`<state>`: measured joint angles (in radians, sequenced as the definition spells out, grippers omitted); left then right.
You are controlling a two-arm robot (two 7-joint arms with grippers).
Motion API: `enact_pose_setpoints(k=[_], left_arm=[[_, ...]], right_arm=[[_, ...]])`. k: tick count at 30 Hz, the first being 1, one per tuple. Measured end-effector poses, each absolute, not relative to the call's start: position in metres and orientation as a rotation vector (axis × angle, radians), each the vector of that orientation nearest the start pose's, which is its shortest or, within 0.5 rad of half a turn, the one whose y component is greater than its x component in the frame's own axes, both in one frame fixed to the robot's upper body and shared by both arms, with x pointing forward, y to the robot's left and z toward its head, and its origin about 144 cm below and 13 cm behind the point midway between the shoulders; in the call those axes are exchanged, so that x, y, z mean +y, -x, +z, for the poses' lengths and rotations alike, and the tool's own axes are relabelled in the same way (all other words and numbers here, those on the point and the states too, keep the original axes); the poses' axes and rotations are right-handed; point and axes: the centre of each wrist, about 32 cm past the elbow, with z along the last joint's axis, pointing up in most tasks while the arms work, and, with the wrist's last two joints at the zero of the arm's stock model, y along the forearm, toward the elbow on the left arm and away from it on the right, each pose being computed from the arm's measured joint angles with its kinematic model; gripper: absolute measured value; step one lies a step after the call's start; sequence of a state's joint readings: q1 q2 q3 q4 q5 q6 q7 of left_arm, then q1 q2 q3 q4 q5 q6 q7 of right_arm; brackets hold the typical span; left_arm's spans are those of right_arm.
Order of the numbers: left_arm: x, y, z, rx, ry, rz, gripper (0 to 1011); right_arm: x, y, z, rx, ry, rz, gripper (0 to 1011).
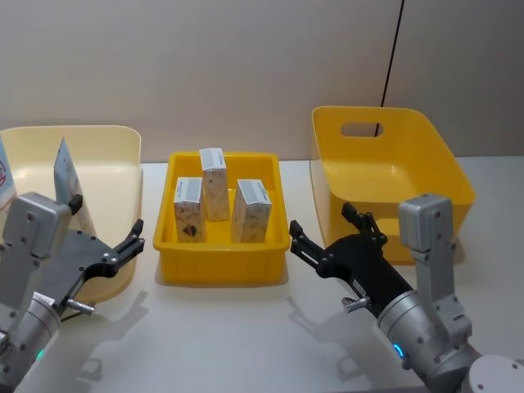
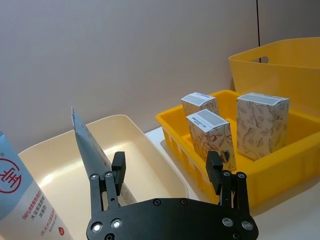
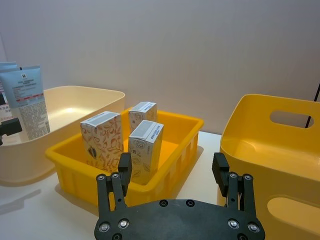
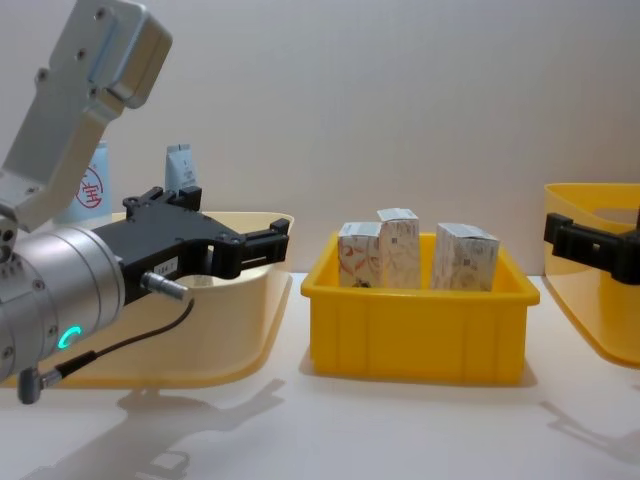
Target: Bimanual collaborative sorting of washing and personal care products
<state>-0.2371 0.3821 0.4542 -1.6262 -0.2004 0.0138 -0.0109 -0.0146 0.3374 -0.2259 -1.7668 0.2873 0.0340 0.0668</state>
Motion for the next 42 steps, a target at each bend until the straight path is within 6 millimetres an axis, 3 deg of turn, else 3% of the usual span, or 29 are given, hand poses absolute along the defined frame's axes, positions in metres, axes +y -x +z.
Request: enact_pose_setpoints(k=[42], left_arm=[[0.1984, -0.492, 1.2044, -0.268, -0.061, 1.124, 1003]], right_arm=[[-0.2371, -0.4433, 1.1887, -0.075, -0.026, -1.229, 1001]])
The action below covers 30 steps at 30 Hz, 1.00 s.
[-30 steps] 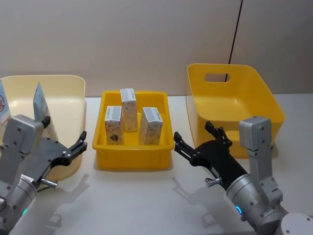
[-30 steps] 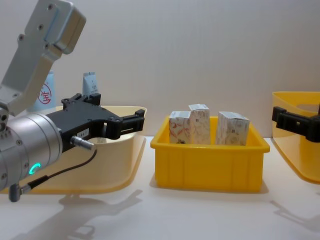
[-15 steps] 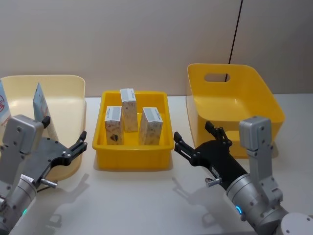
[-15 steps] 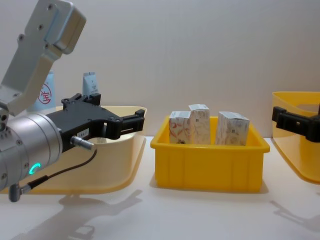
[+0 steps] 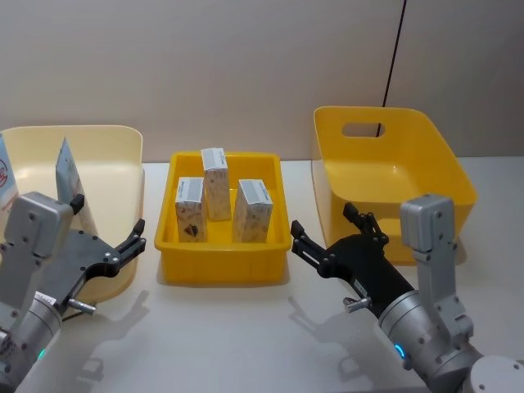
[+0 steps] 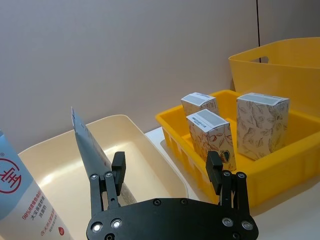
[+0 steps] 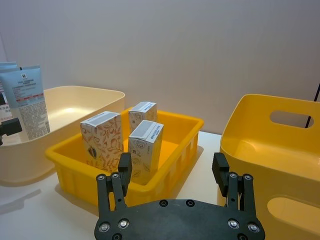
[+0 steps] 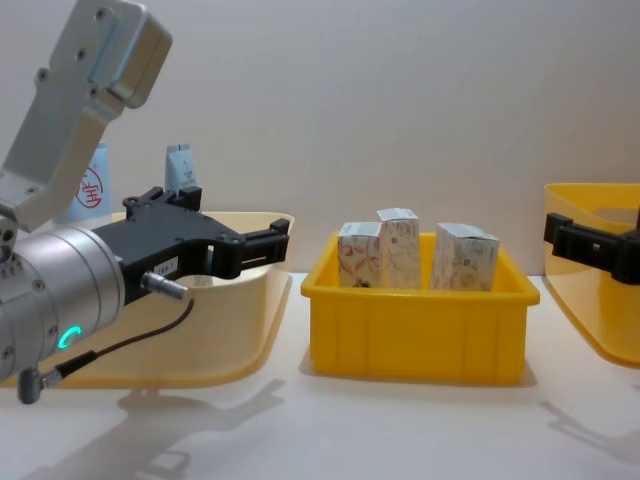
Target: Bimanual collaborative sorting of washing and personal care products
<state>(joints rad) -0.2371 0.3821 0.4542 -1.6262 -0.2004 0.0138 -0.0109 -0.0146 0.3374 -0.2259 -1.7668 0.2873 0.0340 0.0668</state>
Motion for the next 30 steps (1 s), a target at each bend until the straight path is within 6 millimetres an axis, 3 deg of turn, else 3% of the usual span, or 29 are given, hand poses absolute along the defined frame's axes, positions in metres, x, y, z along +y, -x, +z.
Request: enact_pose_setpoints(k=[30], left_arm=[[0.1984, -0.492, 1.2044, -0.268, -0.061, 1.124, 1003]], right_arm=[[-0.2371, -0.4433, 1.1887, -0.075, -0.026, -1.229, 1001]])
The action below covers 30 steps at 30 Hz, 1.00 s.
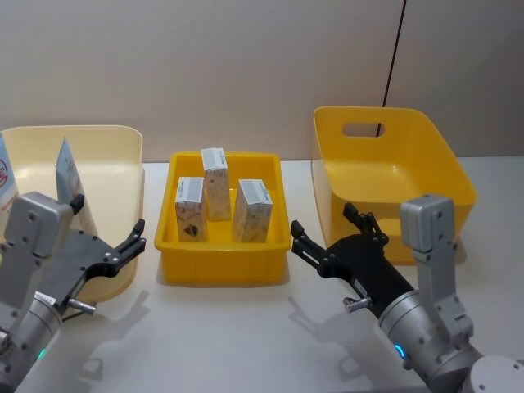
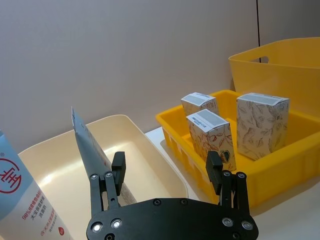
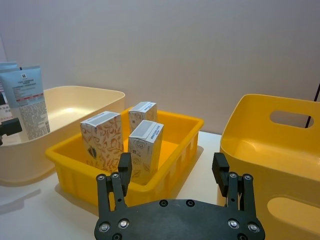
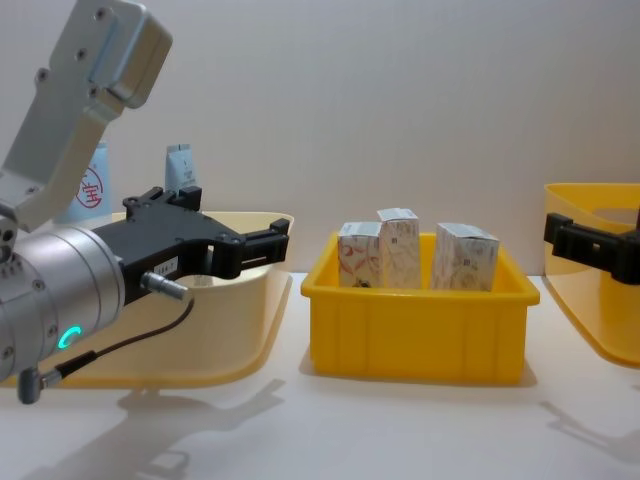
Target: Bimanual collaborative sorting of washing and personal care products
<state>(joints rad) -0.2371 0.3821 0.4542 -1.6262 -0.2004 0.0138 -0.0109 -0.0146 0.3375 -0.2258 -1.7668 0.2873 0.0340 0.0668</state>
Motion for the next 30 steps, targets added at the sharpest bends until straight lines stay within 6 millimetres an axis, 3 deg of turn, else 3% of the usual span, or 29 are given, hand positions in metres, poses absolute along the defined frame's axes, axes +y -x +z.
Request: enact_pose_setpoints(k=[30], left_arm=[[0.1984, -0.492, 1.2044, -0.268, -0.061, 1.124, 1003]], right_arm=[[-0.2371, -0.4433, 1.1887, -0.075, -0.026, -1.229, 1001]])
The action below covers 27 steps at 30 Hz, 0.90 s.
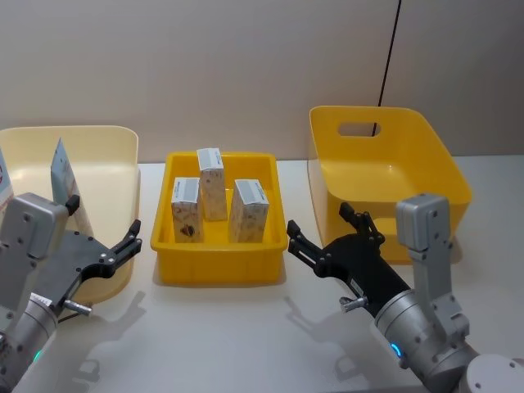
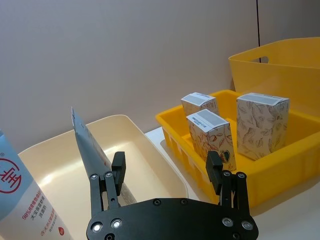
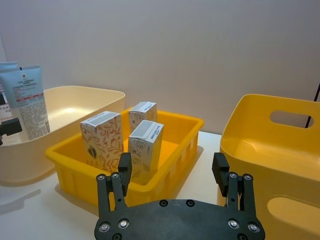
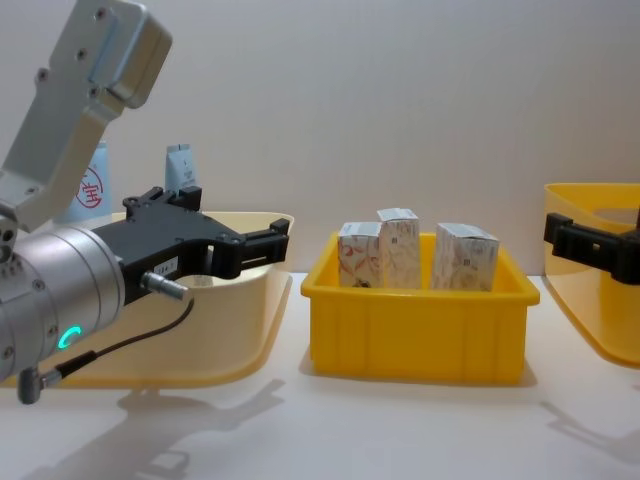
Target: Bimanual collaborative sorting of washing and personal care products
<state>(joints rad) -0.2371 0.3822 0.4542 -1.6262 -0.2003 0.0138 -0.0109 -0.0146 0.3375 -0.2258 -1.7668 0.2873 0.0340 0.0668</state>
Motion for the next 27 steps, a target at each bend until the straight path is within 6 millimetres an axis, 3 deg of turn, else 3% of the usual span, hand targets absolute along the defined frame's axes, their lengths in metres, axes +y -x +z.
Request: enact_pose_setpoints(k=[27], left_arm=[[0.1984, -0.492, 1.2044, -0.268, -0.061, 1.124, 1003]], right_arm=[[-0.2371, -0.4433, 1.1887, -0.075, -0.026, -1.229, 1001]])
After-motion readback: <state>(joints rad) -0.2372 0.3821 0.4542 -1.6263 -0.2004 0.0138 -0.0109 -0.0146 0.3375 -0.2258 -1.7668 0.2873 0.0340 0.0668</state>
